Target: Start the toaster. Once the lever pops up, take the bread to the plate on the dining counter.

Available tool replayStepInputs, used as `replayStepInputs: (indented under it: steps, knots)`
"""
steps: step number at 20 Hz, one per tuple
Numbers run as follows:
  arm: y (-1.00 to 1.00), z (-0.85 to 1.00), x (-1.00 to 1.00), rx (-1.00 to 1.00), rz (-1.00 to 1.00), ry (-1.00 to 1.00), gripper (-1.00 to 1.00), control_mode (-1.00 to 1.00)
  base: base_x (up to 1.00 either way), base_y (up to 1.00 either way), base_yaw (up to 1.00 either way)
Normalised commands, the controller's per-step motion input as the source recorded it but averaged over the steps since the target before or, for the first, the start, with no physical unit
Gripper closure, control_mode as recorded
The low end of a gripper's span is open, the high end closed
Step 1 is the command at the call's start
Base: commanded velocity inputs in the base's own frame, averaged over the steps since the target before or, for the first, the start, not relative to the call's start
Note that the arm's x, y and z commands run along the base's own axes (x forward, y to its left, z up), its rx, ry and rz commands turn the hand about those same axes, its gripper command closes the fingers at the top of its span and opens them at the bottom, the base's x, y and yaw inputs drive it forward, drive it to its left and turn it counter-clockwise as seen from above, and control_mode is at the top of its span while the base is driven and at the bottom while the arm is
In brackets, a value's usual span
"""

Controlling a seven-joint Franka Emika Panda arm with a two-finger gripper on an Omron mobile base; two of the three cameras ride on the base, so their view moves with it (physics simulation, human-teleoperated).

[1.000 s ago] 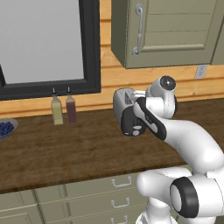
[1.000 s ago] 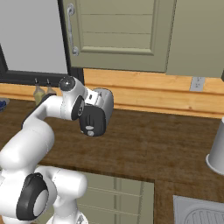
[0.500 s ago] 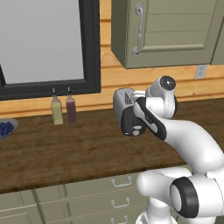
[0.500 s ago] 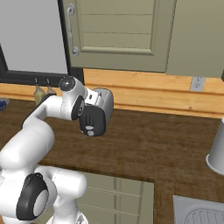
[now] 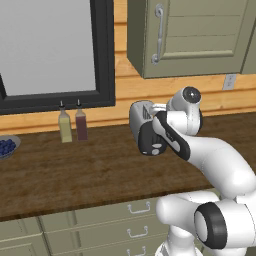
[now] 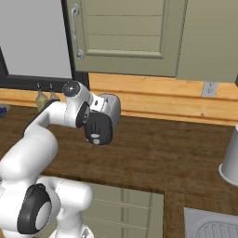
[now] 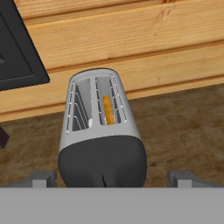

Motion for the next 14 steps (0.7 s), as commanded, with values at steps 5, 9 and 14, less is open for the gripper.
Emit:
replayStepInputs:
  steps: [5, 9, 14]
  knots:
    - [0.00, 0.00, 0.00, 0.00, 0.00, 0.00, -1.00, -1.00, 0.00, 0.00, 0.00]
    - [0.00, 0.00, 0.00, 0.00, 0.00, 0.00, -1.00, -1.00, 0.00, 0.00, 0.00]
    - [0.00, 0.00, 0.00, 0.00, 0.00, 0.00, -1.00, -1.00, 0.00, 0.00, 0.00]
